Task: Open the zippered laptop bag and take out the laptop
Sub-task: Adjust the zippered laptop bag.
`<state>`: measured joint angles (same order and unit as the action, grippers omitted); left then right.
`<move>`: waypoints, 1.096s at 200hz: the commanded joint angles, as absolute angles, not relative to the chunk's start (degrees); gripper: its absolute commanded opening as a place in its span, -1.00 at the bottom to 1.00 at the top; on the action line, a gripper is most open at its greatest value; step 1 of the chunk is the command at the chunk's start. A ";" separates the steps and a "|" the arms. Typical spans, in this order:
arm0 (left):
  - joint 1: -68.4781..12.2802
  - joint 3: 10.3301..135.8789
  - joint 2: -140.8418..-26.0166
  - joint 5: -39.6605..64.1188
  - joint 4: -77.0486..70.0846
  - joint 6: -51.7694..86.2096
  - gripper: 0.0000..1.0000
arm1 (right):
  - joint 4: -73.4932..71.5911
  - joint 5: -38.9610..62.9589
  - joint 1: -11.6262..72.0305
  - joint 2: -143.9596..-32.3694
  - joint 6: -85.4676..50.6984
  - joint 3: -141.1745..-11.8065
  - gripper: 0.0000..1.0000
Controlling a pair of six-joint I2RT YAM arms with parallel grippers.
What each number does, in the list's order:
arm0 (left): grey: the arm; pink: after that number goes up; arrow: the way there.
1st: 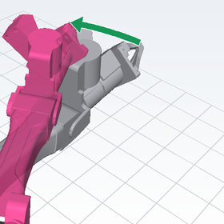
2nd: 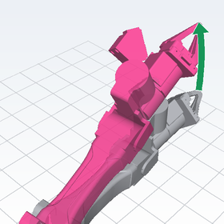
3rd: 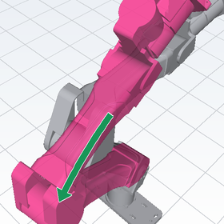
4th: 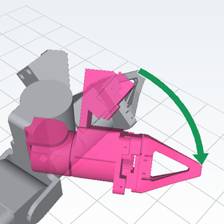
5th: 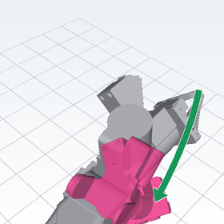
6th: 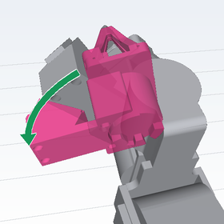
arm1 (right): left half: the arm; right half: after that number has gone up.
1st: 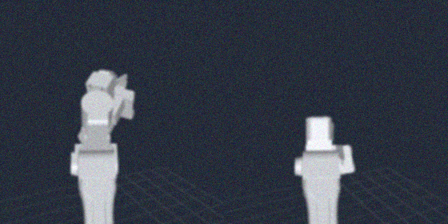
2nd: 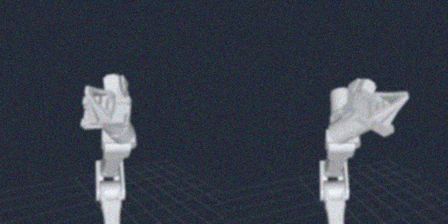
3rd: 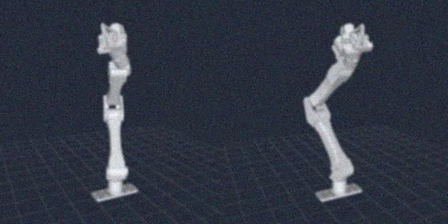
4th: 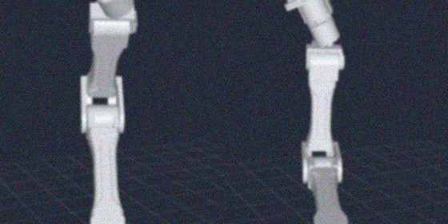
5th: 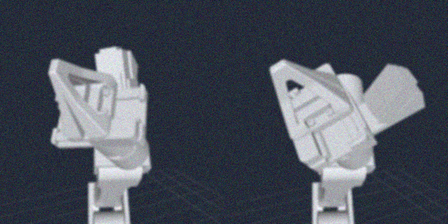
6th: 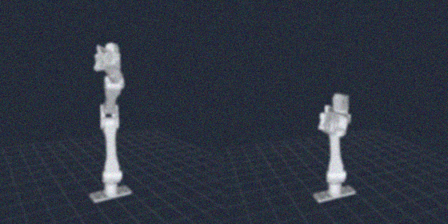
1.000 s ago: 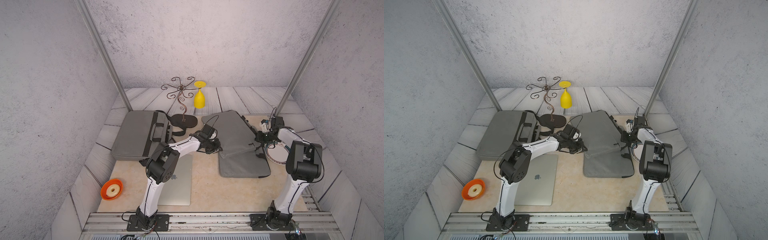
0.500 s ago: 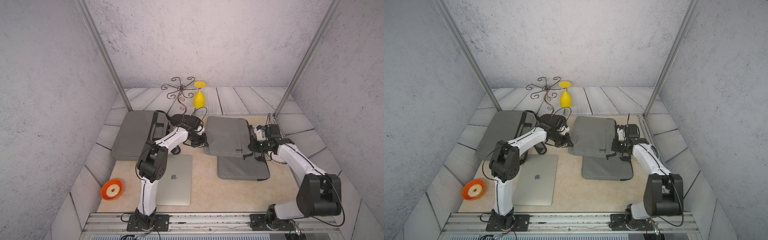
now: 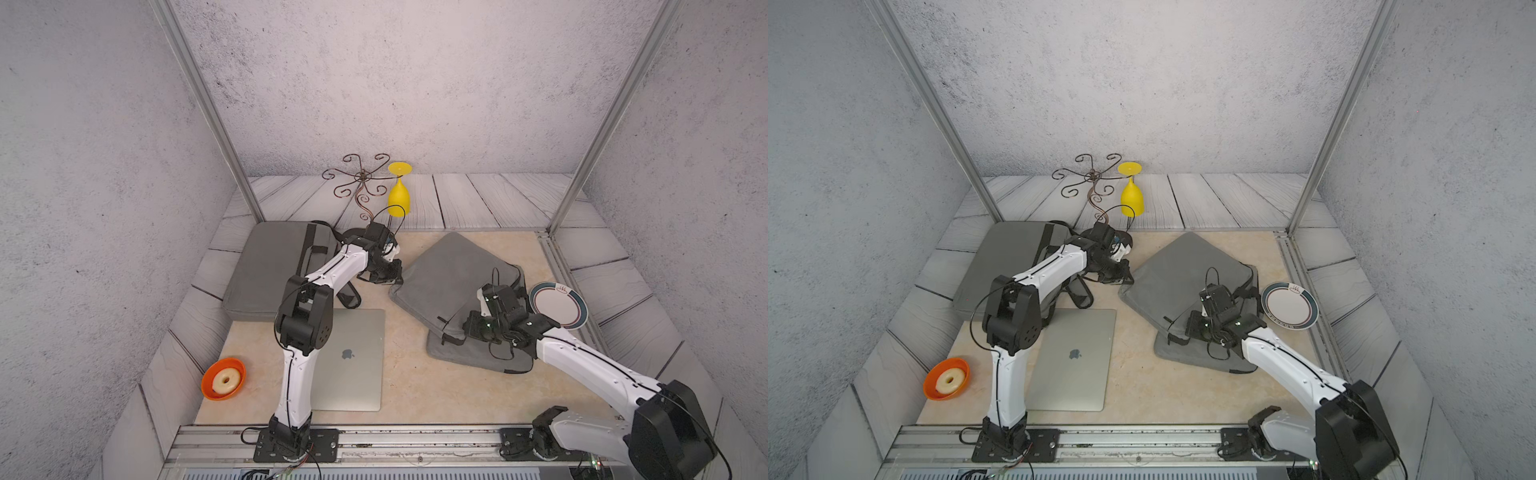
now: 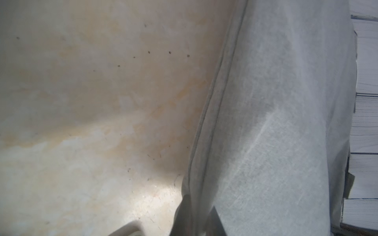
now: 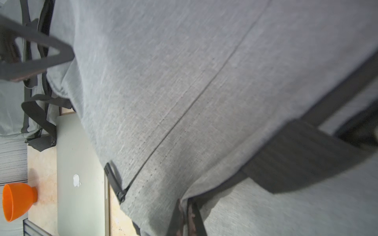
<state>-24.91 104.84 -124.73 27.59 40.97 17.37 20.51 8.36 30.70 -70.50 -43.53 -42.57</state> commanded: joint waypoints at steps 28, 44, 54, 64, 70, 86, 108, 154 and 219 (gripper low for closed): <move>-24.63 110.95 -128.92 25.38 37.00 15.84 -0.59 | 10.50 13.33 34.80 -77.78 -45.97 -42.81 -0.73; -24.54 111.60 -128.72 24.00 37.40 15.66 -0.46 | 7.95 12.58 34.85 -79.00 -46.13 -42.70 -0.72; -24.53 112.21 -128.29 22.69 38.58 15.03 -0.34 | 6.66 12.69 34.80 -80.06 -46.14 -42.96 -0.69; -24.52 112.24 -127.29 21.59 39.67 14.20 -0.23 | 6.02 13.13 34.83 -81.08 -45.93 -43.48 -0.65; -24.53 112.03 -126.51 20.84 40.29 13.64 -0.15 | 5.59 13.05 34.81 -81.43 -45.69 -43.55 -0.64; -24.59 111.30 -123.76 18.38 42.50 11.93 0.07 | 6.25 11.57 34.83 -81.82 -44.02 -43.91 -0.60; -24.56 109.69 -119.01 13.99 45.44 11.34 0.23 | 7.21 10.81 34.48 -82.12 -41.97 -44.23 -0.55; -24.84 101.51 -108.35 15.09 51.30 20.45 0.35 | 5.58 12.51 34.45 -82.49 -41.15 -44.09 -0.33; -31.13 68.73 -93.28 24.17 23.76 51.17 0.40 | 12.36 12.12 34.80 -74.58 -35.18 -41.92 0.11</move>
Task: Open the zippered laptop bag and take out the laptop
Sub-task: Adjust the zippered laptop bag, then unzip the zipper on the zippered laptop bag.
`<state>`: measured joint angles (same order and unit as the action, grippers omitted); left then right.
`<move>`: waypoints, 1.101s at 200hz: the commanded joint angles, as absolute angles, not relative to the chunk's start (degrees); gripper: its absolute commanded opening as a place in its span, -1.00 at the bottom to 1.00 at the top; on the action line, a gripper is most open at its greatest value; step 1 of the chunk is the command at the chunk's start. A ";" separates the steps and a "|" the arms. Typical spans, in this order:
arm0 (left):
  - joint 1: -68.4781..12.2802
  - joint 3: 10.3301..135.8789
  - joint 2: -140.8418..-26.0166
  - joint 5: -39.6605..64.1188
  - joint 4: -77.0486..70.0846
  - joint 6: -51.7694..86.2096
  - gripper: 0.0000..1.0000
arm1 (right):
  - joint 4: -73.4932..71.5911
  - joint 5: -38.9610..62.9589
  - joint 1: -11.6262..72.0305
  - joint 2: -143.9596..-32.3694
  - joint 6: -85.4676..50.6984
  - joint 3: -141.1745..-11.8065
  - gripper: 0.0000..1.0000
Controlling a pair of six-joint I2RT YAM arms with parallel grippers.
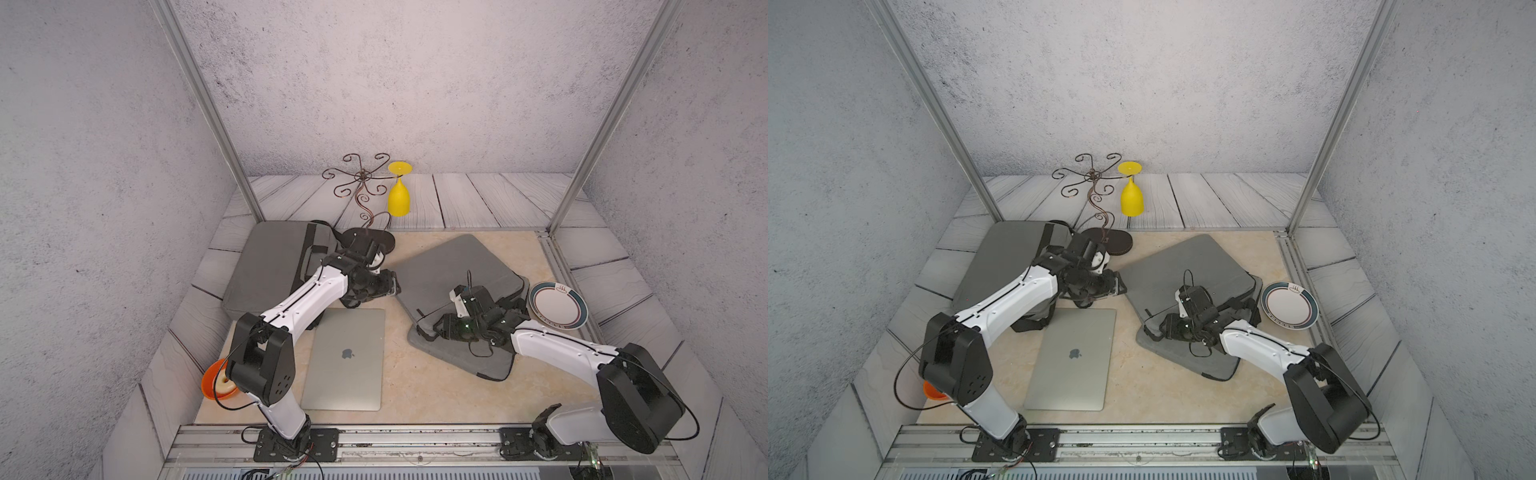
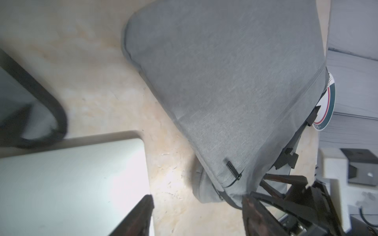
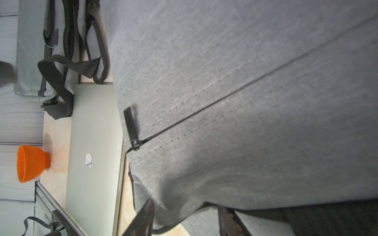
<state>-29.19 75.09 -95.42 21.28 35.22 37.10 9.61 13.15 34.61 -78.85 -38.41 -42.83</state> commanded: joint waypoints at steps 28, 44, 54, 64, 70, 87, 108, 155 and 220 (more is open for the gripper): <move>-34.11 62.79 -93.02 24.62 16.96 58.64 0.41 | 14.34 12.37 35.41 -71.89 -33.93 -40.70 0.24; -35.53 60.06 -94.09 25.62 12.87 62.23 0.41 | 14.72 12.01 36.25 -70.58 -33.30 -39.85 0.27; -36.15 59.34 -94.78 25.96 10.79 63.26 0.41 | 14.81 11.44 36.77 -69.74 -32.81 -39.24 0.28; -36.38 59.63 -95.54 25.82 10.30 63.13 0.40 | 14.89 11.07 37.30 -68.68 -32.70 -38.56 0.28; -36.39 59.93 -96.11 25.84 10.18 63.00 0.39 | 14.77 11.07 37.54 -68.05 -32.76 -38.18 0.28; -36.24 60.41 -97.55 25.73 9.39 62.54 0.32 | 14.19 10.73 38.50 -66.49 -32.54 -37.14 0.28; -36.13 60.94 -99.38 26.00 7.44 62.58 0.16 | 14.53 10.41 39.71 -65.75 -32.22 -36.50 0.28; -35.42 61.99 -102.52 27.01 4.94 62.54 -0.44 | 14.34 9.58 42.21 -65.05 -31.95 -36.22 0.26; -35.98 66.01 -99.63 30.17 7.77 62.58 -1.00 | 9.69 6.83 47.88 -65.94 -28.01 -35.57 0.16</move>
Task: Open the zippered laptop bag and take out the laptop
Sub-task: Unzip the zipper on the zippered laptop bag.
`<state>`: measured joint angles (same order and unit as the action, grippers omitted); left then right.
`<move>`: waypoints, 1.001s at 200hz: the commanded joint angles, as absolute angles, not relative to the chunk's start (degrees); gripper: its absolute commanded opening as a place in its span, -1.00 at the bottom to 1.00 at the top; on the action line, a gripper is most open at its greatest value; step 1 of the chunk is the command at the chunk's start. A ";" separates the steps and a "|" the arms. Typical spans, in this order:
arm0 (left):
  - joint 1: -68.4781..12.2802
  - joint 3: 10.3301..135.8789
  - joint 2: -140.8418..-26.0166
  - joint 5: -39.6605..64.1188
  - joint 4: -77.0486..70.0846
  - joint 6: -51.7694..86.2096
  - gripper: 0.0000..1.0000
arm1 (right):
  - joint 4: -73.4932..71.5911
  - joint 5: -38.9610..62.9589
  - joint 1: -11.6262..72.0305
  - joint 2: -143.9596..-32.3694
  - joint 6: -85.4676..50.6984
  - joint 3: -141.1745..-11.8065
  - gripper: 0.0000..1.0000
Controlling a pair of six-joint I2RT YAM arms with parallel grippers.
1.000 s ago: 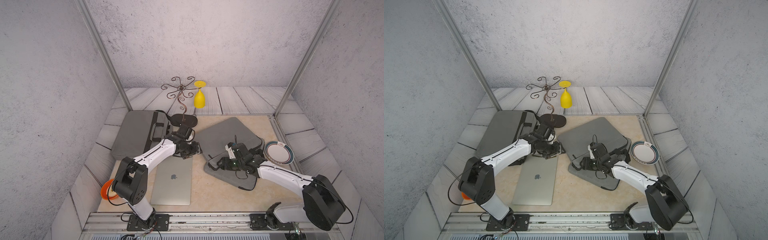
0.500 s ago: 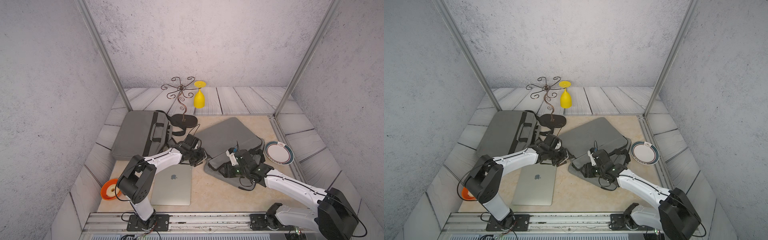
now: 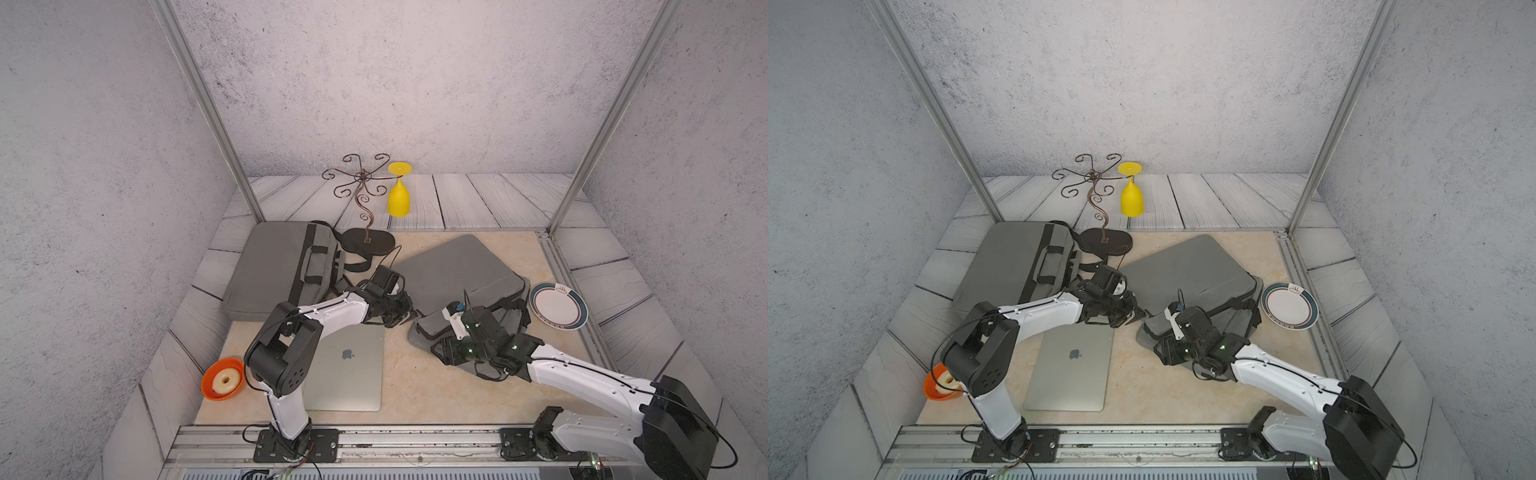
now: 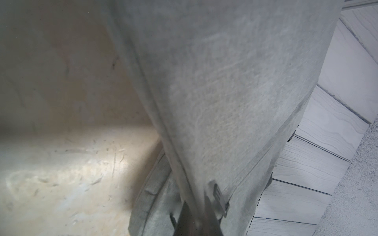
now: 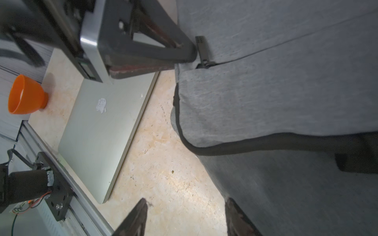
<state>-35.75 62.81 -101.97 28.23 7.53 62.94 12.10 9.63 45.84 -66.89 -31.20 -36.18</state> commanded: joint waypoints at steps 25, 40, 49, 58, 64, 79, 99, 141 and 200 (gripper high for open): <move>-36.88 67.40 -98.23 31.65 9.31 63.36 -1.00 | 5.58 2.12 51.03 -65.59 -24.62 -34.86 0.03; -37.34 67.68 -97.62 32.59 9.81 64.50 -1.00 | 0.98 -0.85 52.87 -65.73 -23.45 -33.26 -0.03; -37.45 67.60 -97.18 32.99 9.65 65.07 -1.00 | -2.07 -1.86 53.66 -66.12 -23.12 -32.06 -0.06; -37.53 67.50 -96.76 33.28 9.25 65.94 -1.00 | -4.19 -3.16 54.36 -66.74 -22.82 -31.29 -0.09; -37.57 67.52 -96.53 33.54 8.98 66.25 -1.00 | -5.41 -4.01 54.75 -67.16 -22.40 -30.92 -0.11; -37.87 67.99 -96.04 33.68 9.13 66.60 -1.00 | -6.90 -8.13 55.71 -67.68 -21.50 -30.42 -0.17; -38.47 67.53 -95.82 34.76 7.68 68.40 -1.00 | -13.37 -12.70 56.53 -68.15 -20.09 -27.77 -0.22; -39.55 66.06 -94.96 35.81 5.97 70.51 -1.00 | -24.80 -14.38 56.53 -72.23 -23.72 -24.11 -0.24; -40.17 63.43 -92.47 36.56 5.15 72.65 -1.00 | -41.09 -19.23 56.50 -77.59 -24.54 -21.53 -0.29</move>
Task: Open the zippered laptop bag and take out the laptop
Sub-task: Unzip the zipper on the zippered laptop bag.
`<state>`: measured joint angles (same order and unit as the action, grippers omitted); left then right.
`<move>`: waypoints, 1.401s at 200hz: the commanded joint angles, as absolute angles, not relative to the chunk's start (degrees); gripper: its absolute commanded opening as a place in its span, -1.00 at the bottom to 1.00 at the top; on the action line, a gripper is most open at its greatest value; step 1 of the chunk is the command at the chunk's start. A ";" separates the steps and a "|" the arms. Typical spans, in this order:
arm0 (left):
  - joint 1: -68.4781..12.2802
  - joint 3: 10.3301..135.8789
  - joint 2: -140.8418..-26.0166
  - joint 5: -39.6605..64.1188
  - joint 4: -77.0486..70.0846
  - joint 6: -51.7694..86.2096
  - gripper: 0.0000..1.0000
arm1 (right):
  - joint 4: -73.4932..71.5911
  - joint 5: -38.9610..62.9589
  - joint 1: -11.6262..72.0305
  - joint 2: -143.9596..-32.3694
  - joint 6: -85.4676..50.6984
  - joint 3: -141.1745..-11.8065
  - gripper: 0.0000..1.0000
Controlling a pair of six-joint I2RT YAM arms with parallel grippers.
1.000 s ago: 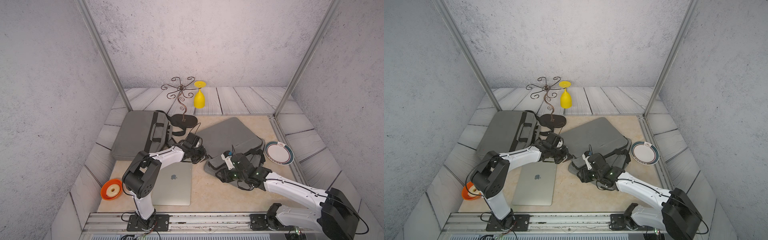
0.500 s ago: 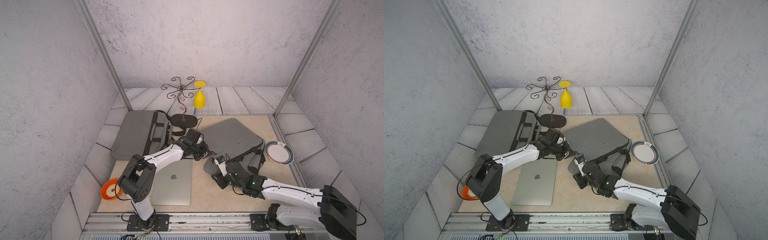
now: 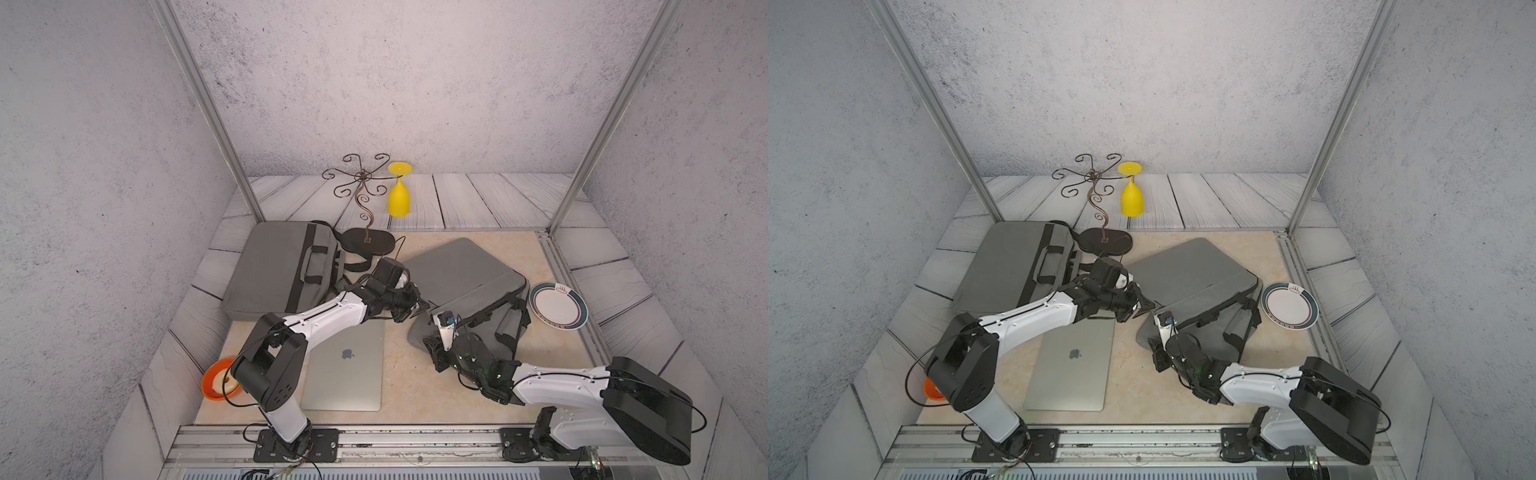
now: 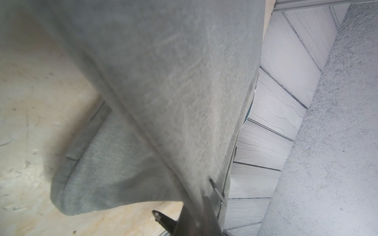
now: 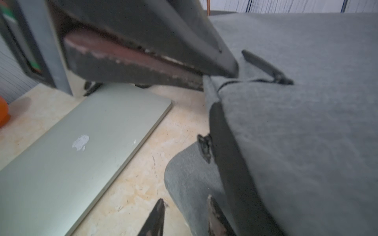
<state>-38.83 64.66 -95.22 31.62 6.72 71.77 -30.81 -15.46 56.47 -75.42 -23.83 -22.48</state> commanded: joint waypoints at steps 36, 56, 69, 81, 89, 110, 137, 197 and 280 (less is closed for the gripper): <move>-40.34 62.50 -91.42 36.82 4.90 73.29 -1.00 | -46.26 -21.72 56.40 -79.44 -24.93 -20.88 -0.30; -40.34 61.75 -91.38 37.01 5.08 73.20 -1.00 | -50.85 -21.67 56.13 -80.22 -24.88 -20.26 -0.30; -40.35 61.21 -91.61 37.67 3.90 73.96 -1.00 | -51.96 -21.23 56.13 -81.09 -24.54 -20.64 -0.30; -40.43 61.19 -91.75 37.98 3.51 74.26 -1.00 | -54.46 -21.36 56.00 -82.40 -24.76 -20.49 -0.30; -40.44 61.38 -91.76 37.98 3.71 74.02 -1.00 | -56.74 -21.09 55.84 -83.42 -24.87 -20.22 -0.30; -40.52 61.11 -91.89 38.36 3.95 73.84 -1.00 | -59.39 -20.08 55.40 -84.68 -25.12 -20.64 -0.31; -40.54 60.70 -91.74 38.80 3.95 73.77 -1.00 | -60.33 -19.10 54.18 -84.63 -25.65 -21.00 -0.35; -40.49 60.77 -92.28 39.25 3.66 73.63 -1.00 | -62.72 -15.07 52.06 -84.70 -27.56 -20.40 -0.66; -39.22 62.03 -93.56 39.11 4.15 72.19 -1.00 | -60.93 -11.68 51.94 -79.28 -30.83 -16.92 -1.00</move>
<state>-38.92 61.54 -93.91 34.00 2.46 74.39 -59.00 -13.10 52.31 -82.91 -29.78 -17.67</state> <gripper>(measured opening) 0.080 0.047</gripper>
